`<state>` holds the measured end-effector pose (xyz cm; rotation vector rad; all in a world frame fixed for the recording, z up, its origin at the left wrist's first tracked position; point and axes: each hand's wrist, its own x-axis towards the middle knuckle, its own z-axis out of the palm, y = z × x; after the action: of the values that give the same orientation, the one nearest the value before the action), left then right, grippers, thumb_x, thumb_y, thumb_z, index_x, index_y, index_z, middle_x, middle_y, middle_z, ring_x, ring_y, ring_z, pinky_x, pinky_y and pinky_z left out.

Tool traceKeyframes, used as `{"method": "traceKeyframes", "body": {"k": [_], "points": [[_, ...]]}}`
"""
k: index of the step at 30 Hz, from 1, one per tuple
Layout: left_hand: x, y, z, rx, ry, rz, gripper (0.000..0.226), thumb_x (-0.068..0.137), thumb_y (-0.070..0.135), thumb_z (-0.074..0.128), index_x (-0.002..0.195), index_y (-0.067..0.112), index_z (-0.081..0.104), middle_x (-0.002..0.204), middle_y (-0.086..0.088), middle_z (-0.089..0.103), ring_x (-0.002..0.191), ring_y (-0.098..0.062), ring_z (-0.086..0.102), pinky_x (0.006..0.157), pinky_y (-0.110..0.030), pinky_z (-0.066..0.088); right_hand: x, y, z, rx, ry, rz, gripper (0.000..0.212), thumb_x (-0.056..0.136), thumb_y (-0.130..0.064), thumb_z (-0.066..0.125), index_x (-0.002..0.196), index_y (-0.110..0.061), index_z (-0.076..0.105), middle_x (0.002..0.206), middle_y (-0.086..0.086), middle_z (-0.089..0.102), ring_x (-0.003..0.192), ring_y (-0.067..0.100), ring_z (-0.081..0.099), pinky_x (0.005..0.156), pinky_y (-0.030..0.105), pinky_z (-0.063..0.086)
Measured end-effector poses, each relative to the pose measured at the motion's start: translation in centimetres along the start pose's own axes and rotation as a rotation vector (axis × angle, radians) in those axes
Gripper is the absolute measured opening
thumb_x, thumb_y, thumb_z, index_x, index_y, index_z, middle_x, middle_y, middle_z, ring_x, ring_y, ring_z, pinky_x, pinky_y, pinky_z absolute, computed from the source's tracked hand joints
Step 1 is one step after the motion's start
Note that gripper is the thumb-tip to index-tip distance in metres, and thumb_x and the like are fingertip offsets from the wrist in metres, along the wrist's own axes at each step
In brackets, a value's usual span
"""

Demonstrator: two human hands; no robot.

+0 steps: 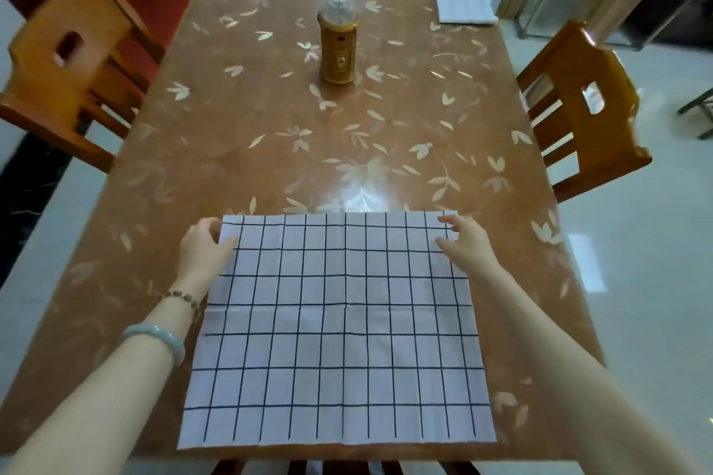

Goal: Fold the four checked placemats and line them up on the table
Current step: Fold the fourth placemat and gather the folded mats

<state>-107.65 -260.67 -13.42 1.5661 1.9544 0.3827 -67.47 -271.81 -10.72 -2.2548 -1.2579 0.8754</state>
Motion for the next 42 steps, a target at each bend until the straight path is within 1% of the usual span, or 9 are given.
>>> {"method": "traceKeyframes", "body": {"k": [4, 10, 16, 23, 29, 34, 36, 40, 42], "points": [[2.0, 0.4, 1.0, 0.045, 0.073, -0.069, 0.045, 0.086, 0.025, 0.065, 0.126, 0.005, 0.054, 0.124, -0.015, 0.057, 0.111, -0.032, 0.055, 0.093, -0.041, 0.045, 5.0, 1.7, 0.2, -0.188, 0.016, 0.024, 0.035, 0.084, -0.013, 0.055, 0.118, -0.008, 0.055, 0.115, 0.016, 0.051, 0.112, 0.032, 0.046, 0.082, 0.032, 0.036], [3.1, 0.9, 1.5, 0.063, 0.080, -0.103, 0.033, 0.086, 0.026, 0.067, 0.112, 0.007, 0.060, 0.106, -0.008, 0.065, 0.094, -0.027, 0.059, 0.077, -0.034, 0.046, 7.8, 1.6, -0.6, -0.426, -0.089, -0.027, 0.035, 0.080, -0.021, 0.062, 0.115, -0.019, 0.056, 0.111, 0.012, 0.047, 0.110, 0.034, 0.040, 0.087, 0.038, 0.035], [3.1, 1.1, 1.1, -0.010, 0.087, -0.075, 0.018, 0.087, 0.023, 0.065, 0.100, 0.010, 0.068, 0.092, -0.004, 0.064, 0.086, -0.022, 0.056, 0.075, -0.029, 0.040, 8.4, 0.6, -1.3, -0.539, -0.198, -0.004, 0.004, 0.082, -0.024, 0.056, 0.078, -0.025, 0.055, 0.086, 0.002, 0.040, 0.099, 0.030, 0.039, 0.081, 0.037, 0.033], [2.8, 1.5, -2.3, -0.223, 0.077, 0.047, 0.013, 0.086, 0.016, 0.068, 0.093, 0.004, 0.068, 0.089, -0.008, 0.065, 0.086, -0.020, 0.058, 0.076, -0.029, 0.042, 6.9, -0.1, -2.9, -0.170, -0.089, -0.073, 0.020, 0.080, -0.008, 0.054, 0.069, -0.019, 0.042, 0.069, -0.002, 0.048, 0.066, 0.017, 0.043, 0.054, 0.025, 0.032], [1.5, 2.1, -6.4, -0.332, 0.064, 0.091, 0.017, 0.084, 0.024, 0.073, 0.095, 0.012, 0.070, 0.085, 0.000, 0.067, 0.072, -0.013, 0.058, 0.065, -0.025, 0.046, 3.8, -1.4, -5.3, 0.049, 0.080, -0.132, 0.039, 0.079, -0.004, 0.060, 0.117, -0.013, 0.059, 0.095, 0.002, 0.064, 0.087, 0.016, 0.059, 0.077, 0.027, 0.047], [-1.4, 0.9, -9.7, -0.507, -0.104, 0.105, 0.015, 0.084, 0.019, 0.072, 0.072, 0.018, 0.063, 0.060, 0.003, 0.065, 0.041, -0.009, 0.041, 0.040, -0.014, 0.033, -0.9, -1.7, -7.5, 0.039, 0.136, -0.150, 0.012, 0.078, -0.005, 0.066, 0.090, -0.005, 0.068, 0.084, 0.012, 0.065, 0.076, 0.018, 0.055, 0.067, 0.026, 0.042], [-2.9, -0.3, -10.6, -0.485, -0.165, 0.094, 0.014, 0.083, 0.016, 0.073, 0.070, 0.018, 0.068, 0.063, -0.005, 0.063, 0.041, -0.008, 0.043, 0.038, -0.012, 0.034, -3.5, -1.5, -8.0, 0.013, 0.115, -0.131, 0.010, 0.079, -0.008, 0.069, 0.089, -0.006, 0.068, 0.082, 0.010, 0.063, 0.071, 0.014, 0.051, 0.061, 0.021, 0.040], [-6.5, -2.9, -11.9, -0.369, -0.347, 0.077, 0.004, 0.081, 0.009, 0.071, 0.084, 0.011, 0.072, 0.054, 0.007, 0.061, 0.043, 0.000, 0.048, 0.042, -0.008, 0.037, -8.7, -0.1, -7.9, 0.039, 0.006, -0.111, 0.004, 0.082, -0.005, 0.067, 0.082, -0.009, 0.067, 0.075, 0.007, 0.062, 0.064, 0.013, 0.051, 0.049, 0.008, 0.040], [-7.9, -4.5, -12.1, -0.307, -0.407, 0.091, 0.010, 0.080, 0.006, 0.072, 0.079, 0.015, 0.075, 0.059, 0.008, 0.065, 0.047, 0.001, 0.047, 0.044, -0.007, 0.035, -10.8, 1.5, -7.1, 0.040, -0.012, -0.108, 0.017, 0.082, -0.003, 0.065, 0.071, -0.017, 0.067, 0.067, 0.005, 0.063, 0.061, 0.015, 0.052, 0.050, 0.010, 0.039]]}}
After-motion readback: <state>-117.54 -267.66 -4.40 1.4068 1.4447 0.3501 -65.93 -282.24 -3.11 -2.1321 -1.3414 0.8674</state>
